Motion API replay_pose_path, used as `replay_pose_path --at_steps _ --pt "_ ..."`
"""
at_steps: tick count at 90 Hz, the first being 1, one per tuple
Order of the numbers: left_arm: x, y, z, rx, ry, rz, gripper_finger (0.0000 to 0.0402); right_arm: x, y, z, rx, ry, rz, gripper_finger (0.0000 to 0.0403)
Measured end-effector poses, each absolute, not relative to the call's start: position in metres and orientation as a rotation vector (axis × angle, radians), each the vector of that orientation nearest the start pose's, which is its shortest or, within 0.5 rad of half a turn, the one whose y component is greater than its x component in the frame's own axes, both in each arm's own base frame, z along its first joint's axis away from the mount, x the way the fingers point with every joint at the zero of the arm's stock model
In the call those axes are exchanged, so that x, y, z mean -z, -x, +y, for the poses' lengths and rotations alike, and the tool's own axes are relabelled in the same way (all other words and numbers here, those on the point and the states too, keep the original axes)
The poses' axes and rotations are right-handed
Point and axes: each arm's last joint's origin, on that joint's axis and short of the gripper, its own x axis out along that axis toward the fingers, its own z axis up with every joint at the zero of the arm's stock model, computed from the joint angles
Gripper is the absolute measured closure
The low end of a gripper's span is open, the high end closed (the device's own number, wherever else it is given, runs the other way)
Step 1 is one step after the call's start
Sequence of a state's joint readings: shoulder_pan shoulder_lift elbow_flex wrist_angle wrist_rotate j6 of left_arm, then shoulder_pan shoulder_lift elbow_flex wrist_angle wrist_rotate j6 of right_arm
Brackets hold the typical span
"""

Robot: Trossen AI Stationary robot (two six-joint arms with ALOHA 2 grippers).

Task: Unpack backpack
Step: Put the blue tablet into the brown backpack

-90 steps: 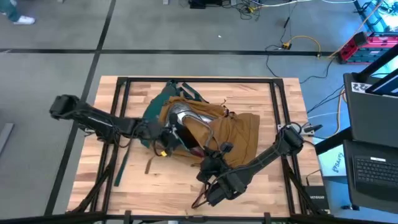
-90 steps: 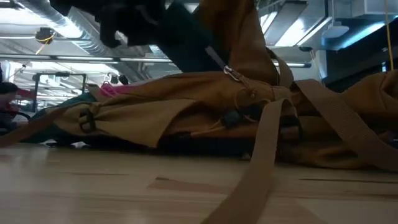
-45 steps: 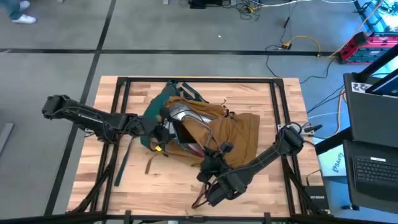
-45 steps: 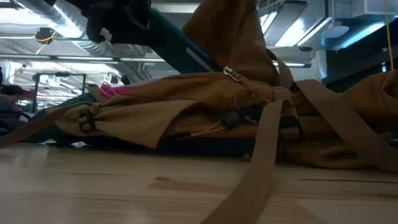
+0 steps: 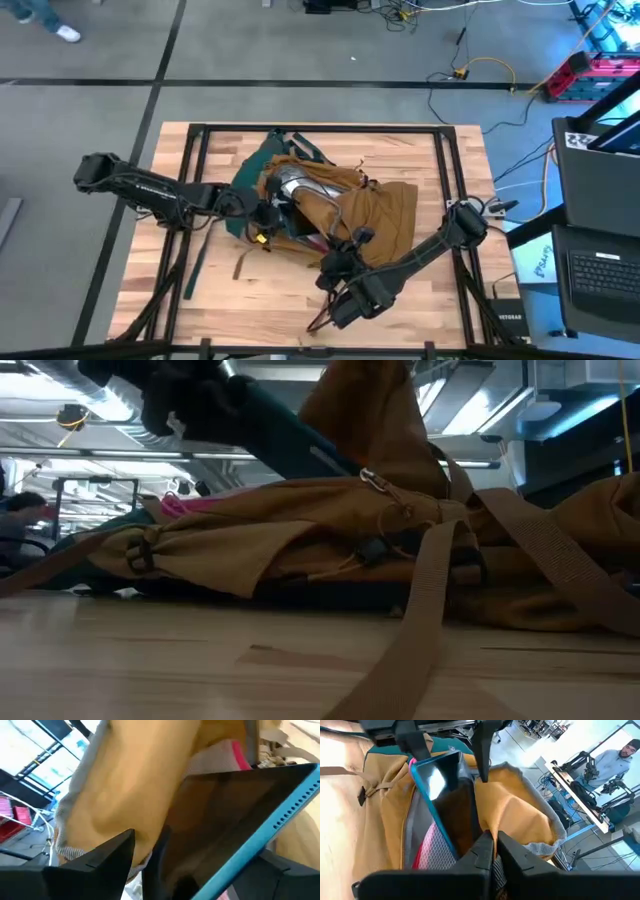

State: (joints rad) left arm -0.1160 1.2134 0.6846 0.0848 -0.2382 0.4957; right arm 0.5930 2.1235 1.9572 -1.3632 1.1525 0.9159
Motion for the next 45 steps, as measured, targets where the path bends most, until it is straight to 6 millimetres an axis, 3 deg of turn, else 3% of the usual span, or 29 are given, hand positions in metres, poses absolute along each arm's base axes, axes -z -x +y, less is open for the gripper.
replay_pose_path --at_steps 34,45 --pt "-0.238 -0.256 -0.022 -0.016 -0.560 0.459 0.0092 -0.267 -0.359 0.207 0.793 0.355 0.658 0.0403" --pt "-0.250 -0.255 -0.024 -0.020 -0.580 0.461 0.0090 -0.267 -0.359 0.207 0.789 0.350 0.666 0.0403"
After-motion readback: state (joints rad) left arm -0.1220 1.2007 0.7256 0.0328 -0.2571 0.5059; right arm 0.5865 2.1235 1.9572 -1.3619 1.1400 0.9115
